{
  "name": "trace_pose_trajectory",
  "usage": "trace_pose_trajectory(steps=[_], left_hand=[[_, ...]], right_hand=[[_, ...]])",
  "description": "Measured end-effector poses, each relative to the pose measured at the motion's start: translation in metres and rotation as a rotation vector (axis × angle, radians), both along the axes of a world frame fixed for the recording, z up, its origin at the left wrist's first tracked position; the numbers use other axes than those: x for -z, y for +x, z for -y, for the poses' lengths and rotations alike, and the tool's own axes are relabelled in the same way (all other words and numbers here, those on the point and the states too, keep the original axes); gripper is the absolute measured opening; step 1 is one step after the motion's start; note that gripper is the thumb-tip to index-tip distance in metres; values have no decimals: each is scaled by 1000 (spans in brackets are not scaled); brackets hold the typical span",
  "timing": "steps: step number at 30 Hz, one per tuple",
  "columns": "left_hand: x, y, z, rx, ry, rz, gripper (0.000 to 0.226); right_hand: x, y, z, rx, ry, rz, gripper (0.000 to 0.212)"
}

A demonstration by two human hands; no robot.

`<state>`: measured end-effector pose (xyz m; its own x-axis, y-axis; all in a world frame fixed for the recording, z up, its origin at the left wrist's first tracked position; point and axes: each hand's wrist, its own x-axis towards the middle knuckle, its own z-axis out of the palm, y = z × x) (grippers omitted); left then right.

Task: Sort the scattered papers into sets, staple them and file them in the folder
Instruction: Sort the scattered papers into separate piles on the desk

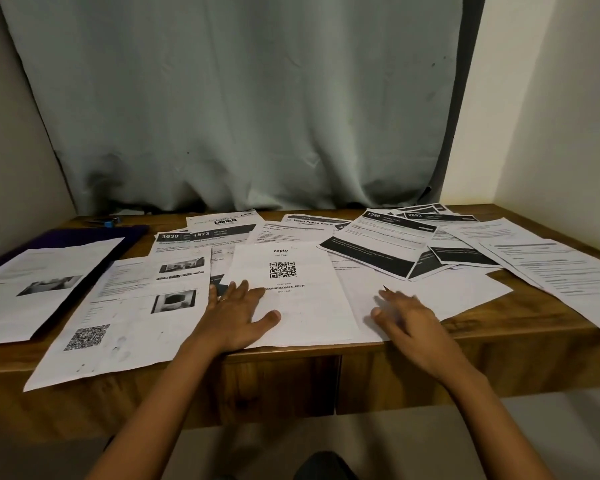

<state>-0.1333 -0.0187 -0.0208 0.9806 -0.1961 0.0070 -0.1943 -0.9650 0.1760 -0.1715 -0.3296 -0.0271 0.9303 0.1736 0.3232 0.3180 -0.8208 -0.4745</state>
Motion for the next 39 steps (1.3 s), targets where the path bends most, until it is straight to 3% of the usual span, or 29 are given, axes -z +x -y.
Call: trace_pose_trajectory(steps=[3,9,15,21,25,28,31,36,39], left_hand=[[0,-5,3,-8,-3,-12,91],[2,-8,6,-11,-29,-29,108],[-1,-8,9,-1,-38,-50,95],[-1,-9,6,12,-85,-66,79],[-5,-10,4,39,-142,-50,83],[-8,-8,2,51,-168,-49,103],[-10,-6,3,45,-204,-49,114],[-9,-8,8,-11,-345,28,86],[-11,-8,7,-52,-422,37,90]], right_hand=[[-3,4,-8,143,8,-58,67],[-8,4,-37,101,-23,-88,49],[-19,13,-53,16,67,-212,57],[-27,34,-43,79,142,-189,56],[-27,56,-43,187,47,-289,70],[-30,67,-51,223,73,-333,79],[-34,73,-60,241,164,-343,66],[-36,81,-70,272,358,-383,51],[-36,85,-74,279,440,-395,37]])
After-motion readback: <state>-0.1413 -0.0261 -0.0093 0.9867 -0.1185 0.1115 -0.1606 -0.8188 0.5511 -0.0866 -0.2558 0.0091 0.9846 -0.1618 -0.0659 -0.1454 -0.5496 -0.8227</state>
